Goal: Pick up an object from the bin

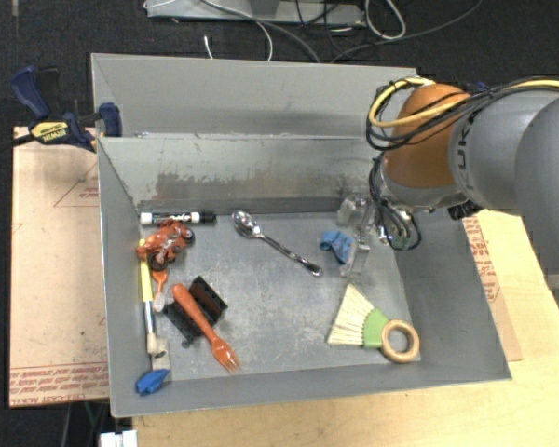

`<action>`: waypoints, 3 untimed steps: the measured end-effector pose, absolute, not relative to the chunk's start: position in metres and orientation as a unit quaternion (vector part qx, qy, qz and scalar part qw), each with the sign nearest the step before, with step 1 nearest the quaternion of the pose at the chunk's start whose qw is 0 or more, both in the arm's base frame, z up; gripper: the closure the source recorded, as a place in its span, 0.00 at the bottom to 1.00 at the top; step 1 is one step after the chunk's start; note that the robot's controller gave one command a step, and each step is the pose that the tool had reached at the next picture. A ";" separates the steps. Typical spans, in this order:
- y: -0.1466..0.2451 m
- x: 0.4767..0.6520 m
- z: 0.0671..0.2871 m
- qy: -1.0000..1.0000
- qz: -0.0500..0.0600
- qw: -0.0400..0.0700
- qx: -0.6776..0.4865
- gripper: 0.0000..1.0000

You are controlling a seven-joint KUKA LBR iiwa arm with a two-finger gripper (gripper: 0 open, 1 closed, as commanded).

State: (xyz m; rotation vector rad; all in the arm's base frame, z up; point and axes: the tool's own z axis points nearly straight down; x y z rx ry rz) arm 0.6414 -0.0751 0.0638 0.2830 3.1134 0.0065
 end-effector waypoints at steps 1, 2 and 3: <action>-0.082 0.638 0.071 0.997 0.001 0.007 0.074 1.00; -0.082 0.638 0.071 0.997 0.001 0.007 0.074 1.00; -0.082 0.638 0.098 0.997 0.001 0.007 0.074 1.00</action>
Offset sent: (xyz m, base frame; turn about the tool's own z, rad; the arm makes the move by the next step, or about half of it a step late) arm 0.0000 0.0000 0.0000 0.0000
